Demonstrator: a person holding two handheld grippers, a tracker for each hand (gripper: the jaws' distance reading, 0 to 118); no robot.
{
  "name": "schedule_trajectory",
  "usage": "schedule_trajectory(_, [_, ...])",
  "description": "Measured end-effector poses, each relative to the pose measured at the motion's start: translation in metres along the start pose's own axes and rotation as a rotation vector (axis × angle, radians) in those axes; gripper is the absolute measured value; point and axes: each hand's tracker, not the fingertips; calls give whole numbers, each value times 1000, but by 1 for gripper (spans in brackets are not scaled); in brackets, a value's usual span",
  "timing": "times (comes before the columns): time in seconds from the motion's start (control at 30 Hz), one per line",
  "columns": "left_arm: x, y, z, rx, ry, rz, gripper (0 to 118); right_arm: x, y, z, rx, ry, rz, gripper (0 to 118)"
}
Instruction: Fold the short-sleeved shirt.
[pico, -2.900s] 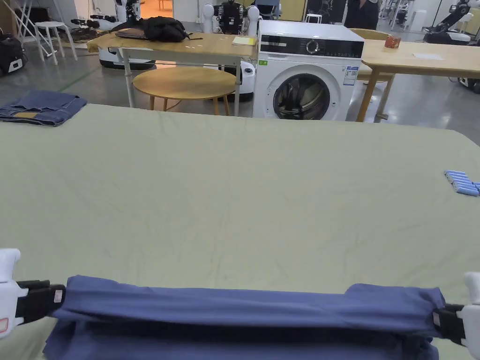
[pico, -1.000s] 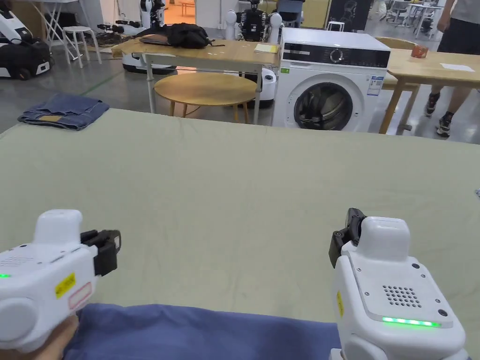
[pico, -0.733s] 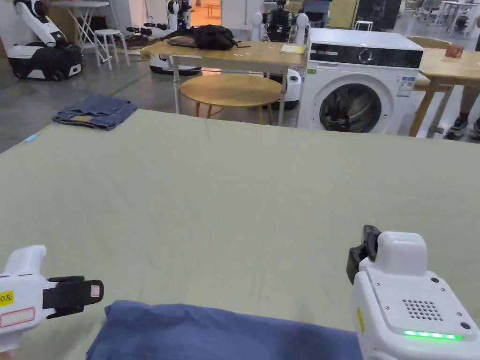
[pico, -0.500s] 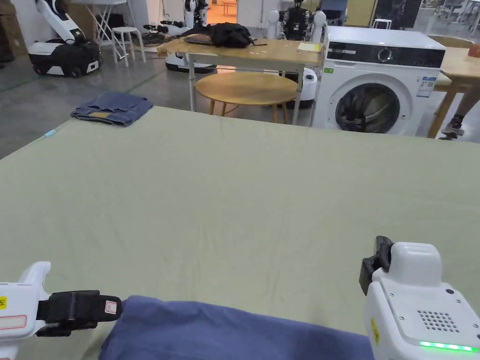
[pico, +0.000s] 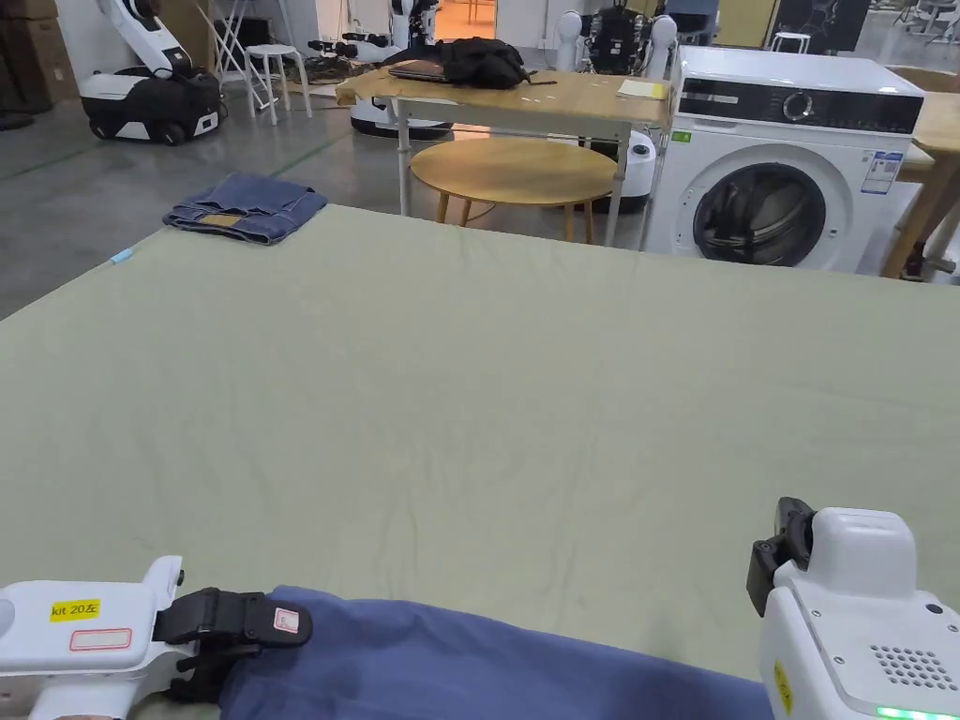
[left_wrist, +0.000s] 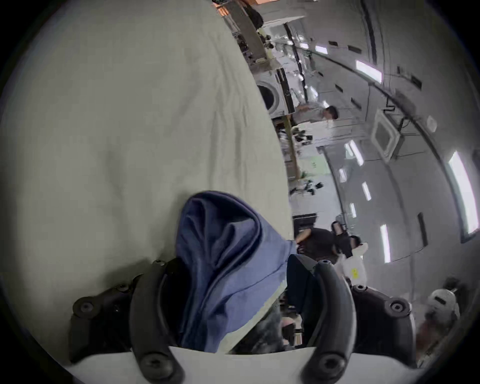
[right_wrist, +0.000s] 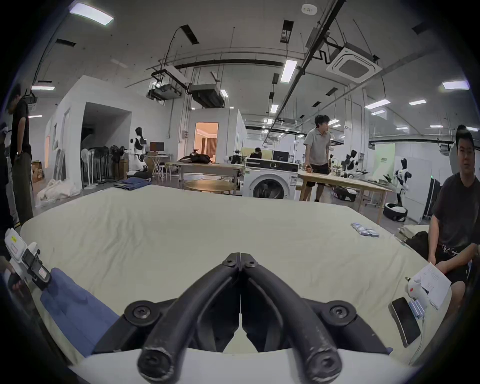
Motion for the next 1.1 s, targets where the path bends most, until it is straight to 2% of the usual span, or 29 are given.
schedule_trajectory(0.07, [3,-2,-9,4,2,-16,70,1,0,-2,-7,6,-10,0])
schedule_trajectory(0.13, [6,-2,-15,-13,11,-70,59,0,-2,-1,-9,5,-11,0])
schedule_trajectory(0.23, [9,-3,-24,-28,115,-93,12,0,-3,-4,-19,11,-7,0])
schedule_trajectory(0.27, [7,-3,-22,-22,161,-101,5,-1,-4,-3,-21,14,-7,0])
schedule_trajectory(0.3, [6,-4,-22,-2,191,-108,5,-2,-5,-2,-24,13,-7,0])
schedule_trajectory(0.37, [8,-9,-20,16,150,-111,3,0,-6,-5,-27,13,-8,0])
schedule_trajectory(0.43, [14,-12,-20,33,201,-145,2,0,-7,-3,-34,15,-11,0])
schedule_trajectory(0.67, [31,-7,-12,35,247,-148,1,7,-11,-5,-47,15,-14,0])
schedule_trajectory(0.87, [47,6,6,36,248,-124,1,14,-7,-5,-38,8,-18,0])
schedule_trajectory(1.1, [82,27,46,79,313,-157,1,15,-1,-2,-13,6,-13,0])
